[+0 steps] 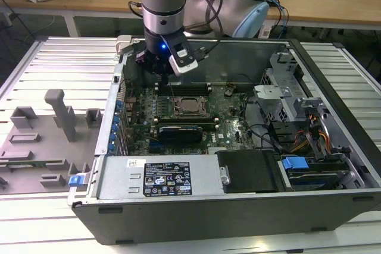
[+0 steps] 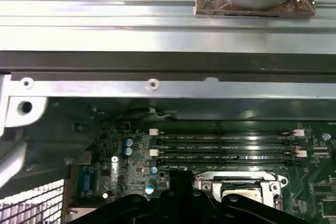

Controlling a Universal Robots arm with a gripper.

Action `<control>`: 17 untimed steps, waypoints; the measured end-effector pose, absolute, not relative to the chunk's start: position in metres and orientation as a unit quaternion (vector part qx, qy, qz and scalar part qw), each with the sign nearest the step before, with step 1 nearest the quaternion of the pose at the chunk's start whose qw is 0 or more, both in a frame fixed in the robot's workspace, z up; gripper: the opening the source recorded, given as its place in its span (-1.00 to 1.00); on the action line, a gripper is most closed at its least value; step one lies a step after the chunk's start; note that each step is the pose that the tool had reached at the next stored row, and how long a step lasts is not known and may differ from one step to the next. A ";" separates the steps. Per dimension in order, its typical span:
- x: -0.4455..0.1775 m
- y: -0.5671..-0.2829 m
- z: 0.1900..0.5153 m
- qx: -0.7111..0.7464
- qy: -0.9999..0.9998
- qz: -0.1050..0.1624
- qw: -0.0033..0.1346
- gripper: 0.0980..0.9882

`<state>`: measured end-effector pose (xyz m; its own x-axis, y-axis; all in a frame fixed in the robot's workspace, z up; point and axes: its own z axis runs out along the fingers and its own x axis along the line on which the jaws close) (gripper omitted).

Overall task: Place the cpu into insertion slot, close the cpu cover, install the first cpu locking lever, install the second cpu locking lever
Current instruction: 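Install the first cpu locking lever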

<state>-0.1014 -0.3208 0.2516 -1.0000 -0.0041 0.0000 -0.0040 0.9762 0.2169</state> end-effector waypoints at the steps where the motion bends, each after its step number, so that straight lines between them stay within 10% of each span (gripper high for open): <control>1: -0.098 -0.321 0.252 0.002 -0.994 -0.109 0.000 -0.98; 11: -0.063 -0.321 0.251 0.002 -0.994 -0.108 -0.004 -0.98; 17: -0.064 -0.321 0.251 0.010 -0.992 -0.101 -0.071 -0.98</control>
